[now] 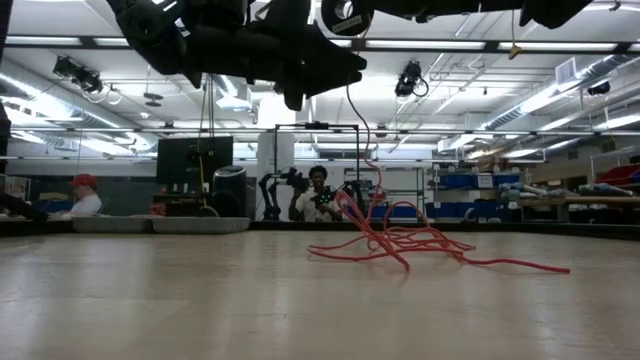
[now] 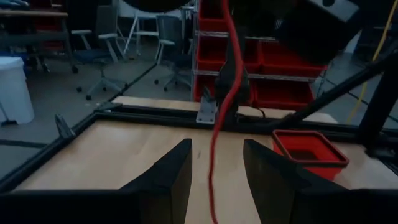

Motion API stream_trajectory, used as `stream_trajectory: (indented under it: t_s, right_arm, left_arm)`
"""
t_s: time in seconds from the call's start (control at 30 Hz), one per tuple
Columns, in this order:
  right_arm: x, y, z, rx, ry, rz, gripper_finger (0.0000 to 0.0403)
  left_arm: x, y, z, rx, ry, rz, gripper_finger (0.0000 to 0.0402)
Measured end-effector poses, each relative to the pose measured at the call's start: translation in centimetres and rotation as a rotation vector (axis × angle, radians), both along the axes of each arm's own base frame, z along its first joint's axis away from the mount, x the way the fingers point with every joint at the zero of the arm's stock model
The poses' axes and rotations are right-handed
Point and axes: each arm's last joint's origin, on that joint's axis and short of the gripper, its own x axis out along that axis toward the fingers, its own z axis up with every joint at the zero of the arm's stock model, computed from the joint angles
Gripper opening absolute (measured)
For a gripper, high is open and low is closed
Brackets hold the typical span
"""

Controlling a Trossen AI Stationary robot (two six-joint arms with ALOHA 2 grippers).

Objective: Coil cords
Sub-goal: Coil the red wire onto the spool

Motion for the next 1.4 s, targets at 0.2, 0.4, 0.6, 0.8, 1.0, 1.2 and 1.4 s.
stream_trajectory:
  t_s: [0.2,0.4,0.6,0.8,1.0,1.2,1.4]
  right_arm:
    - [0.0,0.4,0.0,-0.01,0.006,-0.018,0.0001]
    - [0.0,0.6,0.0,-0.027,0.014,-0.02,0.0001]
    - [0.0,0.5,0.0,-0.029,0.015,-0.022,0.0001]
    - [0.0,0.6,0.0,-0.029,0.017,-0.033,0.0001]
    - [0.0,0.8,0.0,-0.029,0.018,-0.024,0.0001]
    - [0.0,1.1,0.0,-0.023,0.016,-0.006,0.0001]
    - [0.1,1.4,-0.4,0.01,0.039,0.039,0.0001]
  left_arm:
    - [0.0,0.0,0.1,0.022,-0.004,0.017,0.0147]
    - [0.0,-0.1,-0.1,0.033,0.015,0.016,0.0143]
    - [0.0,-0.1,-0.1,0.048,0.017,0.017,0.009]
    - [0.0,-0.1,-0.3,0.078,0.046,0.014,0.0009]
    - [-0.7,0.1,0.1,0.11,0.109,0.051,0.0003]
    - [-1.9,0.5,1.5,0.192,0.153,0.211,0.0001]
    - [-2.1,0.6,1.8,0.267,0.173,0.247,0.0001]
